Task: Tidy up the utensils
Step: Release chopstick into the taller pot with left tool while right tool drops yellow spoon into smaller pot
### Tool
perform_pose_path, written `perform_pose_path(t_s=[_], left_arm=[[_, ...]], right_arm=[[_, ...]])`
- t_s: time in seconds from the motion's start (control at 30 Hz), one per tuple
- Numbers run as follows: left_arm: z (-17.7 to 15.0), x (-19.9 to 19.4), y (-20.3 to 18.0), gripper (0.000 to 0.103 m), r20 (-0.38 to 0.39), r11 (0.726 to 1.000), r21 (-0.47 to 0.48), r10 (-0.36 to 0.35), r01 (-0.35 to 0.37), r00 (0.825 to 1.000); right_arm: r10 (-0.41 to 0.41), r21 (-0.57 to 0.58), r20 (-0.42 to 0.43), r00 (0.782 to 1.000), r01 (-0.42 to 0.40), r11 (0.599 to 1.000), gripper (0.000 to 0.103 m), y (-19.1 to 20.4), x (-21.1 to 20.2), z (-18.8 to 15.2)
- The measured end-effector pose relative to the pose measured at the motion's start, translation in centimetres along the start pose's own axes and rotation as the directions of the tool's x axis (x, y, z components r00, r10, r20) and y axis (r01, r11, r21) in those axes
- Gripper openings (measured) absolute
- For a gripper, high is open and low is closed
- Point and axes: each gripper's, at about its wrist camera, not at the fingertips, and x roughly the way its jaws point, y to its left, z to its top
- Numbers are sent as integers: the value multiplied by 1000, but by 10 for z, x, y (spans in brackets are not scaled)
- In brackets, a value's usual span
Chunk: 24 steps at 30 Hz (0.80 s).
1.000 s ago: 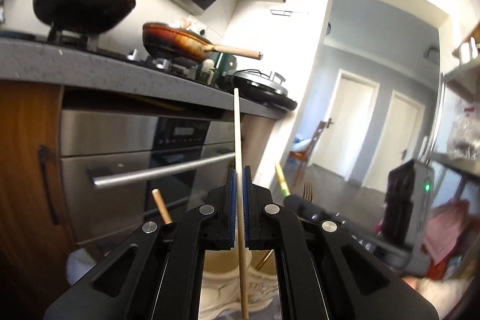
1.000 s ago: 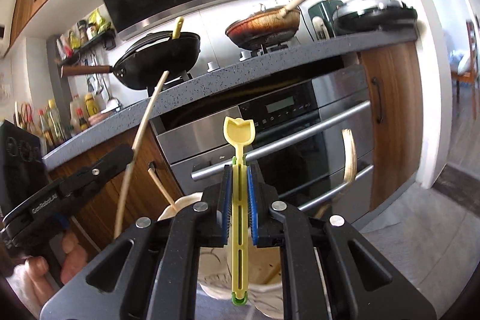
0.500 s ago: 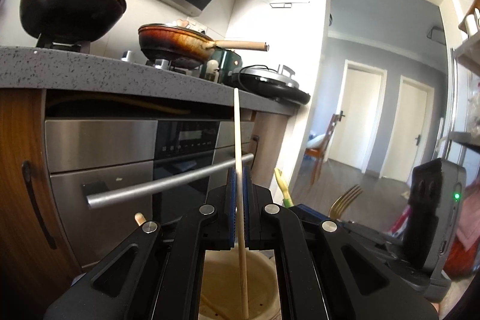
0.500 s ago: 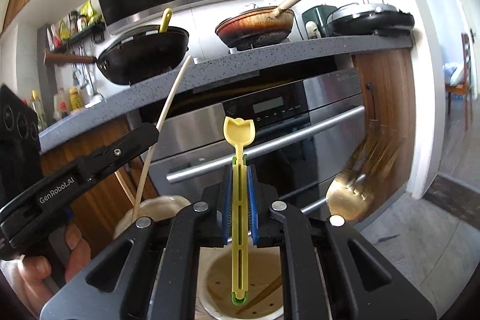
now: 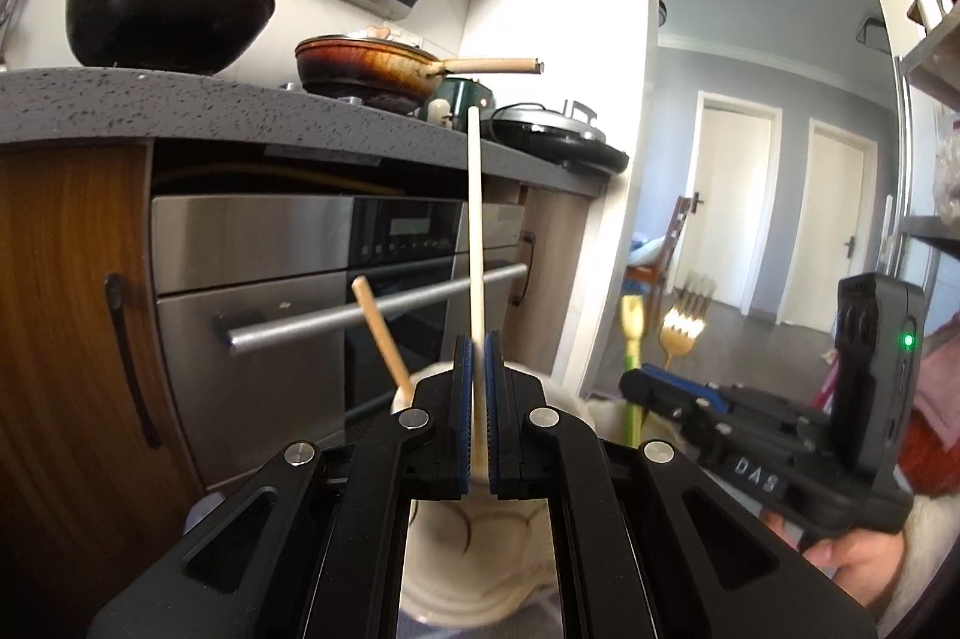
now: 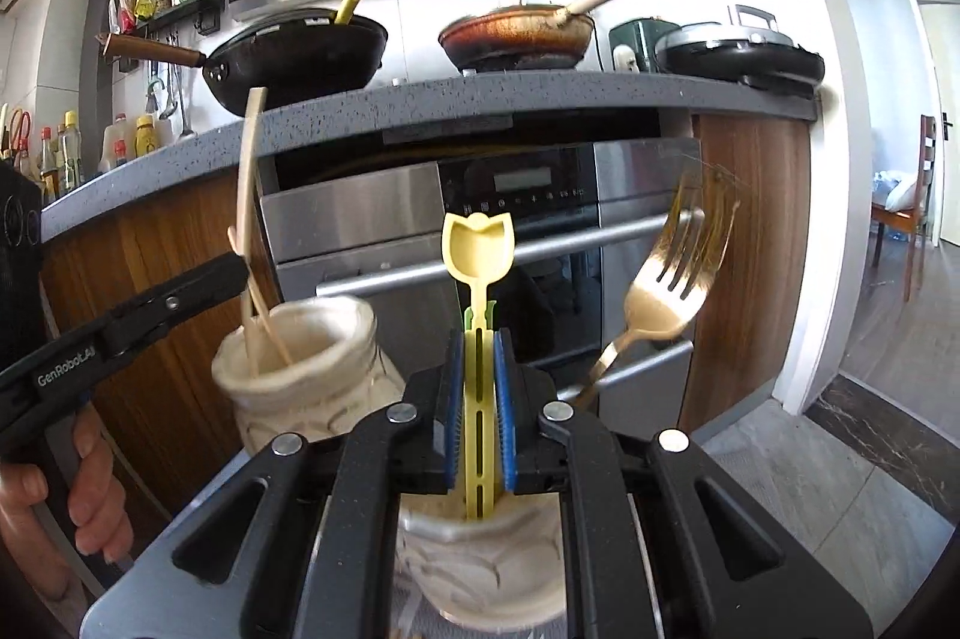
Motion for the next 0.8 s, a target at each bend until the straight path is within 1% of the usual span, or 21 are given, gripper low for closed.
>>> perform_pose_path(t_s=[0.07,0.17,0.27,0.43,0.53,0.57,0.63,0.67,0.7,0.77,0.8], left_arm=[[-4,-3,-2,5,-27,1000,17,14,-13,1000],[-7,-6,-6,5,-46,999,38,32,-30,998],[-7,-5,-8,5,-66,997,57,49,-45,997],[-7,-8,-7,5,-73,997,51,65,-61,995],[-5,-12,-7,5,-76,995,57,88,-84,993],[-6,-14,-7,5,-78,995,58,91,-86,993],[-6,-18,-7,8,-87,993,66,102,-97,991],[-6,-20,-7,13,-89,992,71,110,-104,990],[-6,-23,-8,15,-88,991,77,117,-110,989],[-7,-29,-9,18,-87,989,86,128,-120,988],[-7,-32,-10,22,-90,987,90,140,-132,986]], right_arm=[[1,10,-18,1000,-1,1000,10,-2,-3,-3],[4,37,-43,999,-2,999,10,-5,-6,-7],[-6,34,-65,998,8,999,10,-4,-5,-10],[-10,30,-85,996,13,999,10,-2,-5,-11],[-17,22,-94,995,19,1000,11,1,-6,-11],[-23,19,-94,995,25,1000,13,2,-8,-10],[-37,13,-97,995,39,999,25,4,-10,-9],[-47,11,-97,994,49,999,34,4,-13,-9],[-53,10,-98,994,54,998,37,4,-16,-9],[-68,9,-106,992,70,998,39,4,-22,-10],[-76,7,-112,991,78,997,44,4,-25,-10]])
